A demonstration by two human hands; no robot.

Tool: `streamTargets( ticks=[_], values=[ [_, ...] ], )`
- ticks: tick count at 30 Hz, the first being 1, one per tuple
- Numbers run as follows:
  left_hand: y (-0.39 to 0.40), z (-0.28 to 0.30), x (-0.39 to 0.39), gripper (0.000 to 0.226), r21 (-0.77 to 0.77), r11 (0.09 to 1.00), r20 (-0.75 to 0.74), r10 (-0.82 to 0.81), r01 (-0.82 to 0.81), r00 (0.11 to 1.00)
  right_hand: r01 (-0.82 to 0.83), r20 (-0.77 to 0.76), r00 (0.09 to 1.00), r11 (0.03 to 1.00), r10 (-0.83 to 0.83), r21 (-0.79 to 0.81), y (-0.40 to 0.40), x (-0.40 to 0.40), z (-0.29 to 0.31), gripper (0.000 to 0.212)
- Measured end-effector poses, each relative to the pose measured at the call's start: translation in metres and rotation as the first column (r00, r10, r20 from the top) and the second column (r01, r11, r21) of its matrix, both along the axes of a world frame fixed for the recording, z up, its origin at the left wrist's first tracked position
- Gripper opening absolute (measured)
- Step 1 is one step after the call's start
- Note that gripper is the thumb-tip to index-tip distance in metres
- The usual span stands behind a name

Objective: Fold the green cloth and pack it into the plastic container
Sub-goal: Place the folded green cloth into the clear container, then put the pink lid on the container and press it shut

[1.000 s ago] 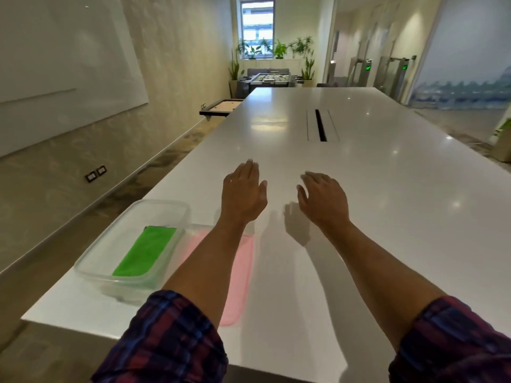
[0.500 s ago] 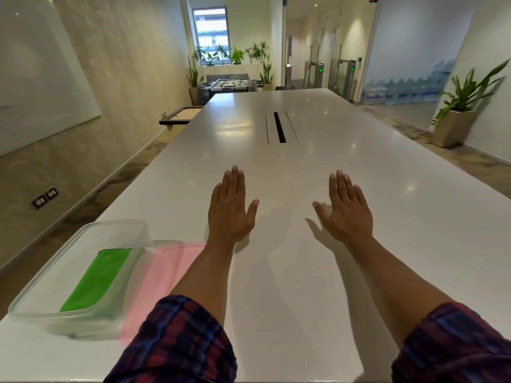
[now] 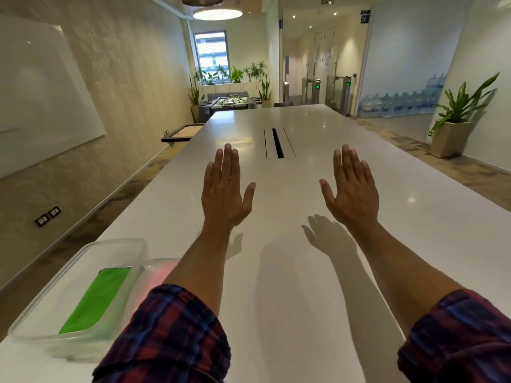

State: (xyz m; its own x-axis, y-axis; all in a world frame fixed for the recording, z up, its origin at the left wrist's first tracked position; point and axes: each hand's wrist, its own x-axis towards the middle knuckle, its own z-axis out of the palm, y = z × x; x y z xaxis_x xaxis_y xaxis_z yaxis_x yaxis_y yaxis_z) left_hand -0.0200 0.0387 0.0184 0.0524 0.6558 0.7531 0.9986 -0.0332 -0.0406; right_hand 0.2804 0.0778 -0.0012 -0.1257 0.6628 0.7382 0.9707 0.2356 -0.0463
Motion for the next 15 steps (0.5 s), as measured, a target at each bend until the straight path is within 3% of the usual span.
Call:
streamTargets(
  ticks=[9, 12, 15],
  values=[
    [0.011, 0.089, -0.005, 0.079, 0.167, 0.986, 0.0, 0.014, -0.013, 1.0, -0.03, -0.065, 0.997, 0.978, 0.045, 0.207, 0.012, -0.011, 0.086, 0.073],
    [0.009, 0.081, -0.007, 0.077, 0.121, 0.991, 0.026, -0.054, 0.05, 0.998, -0.101, -0.085, 0.989, 0.968, 0.124, 0.232, 0.006, -0.024, 0.075, 0.066],
    [0.005, 0.064, -0.02, 0.067, -0.017, 0.993, -0.049, -0.121, 0.12, 0.991, -0.257, -0.077, 0.956, 0.937, 0.282, 0.237, 0.0, -0.044, 0.054, 0.036]
  ],
)
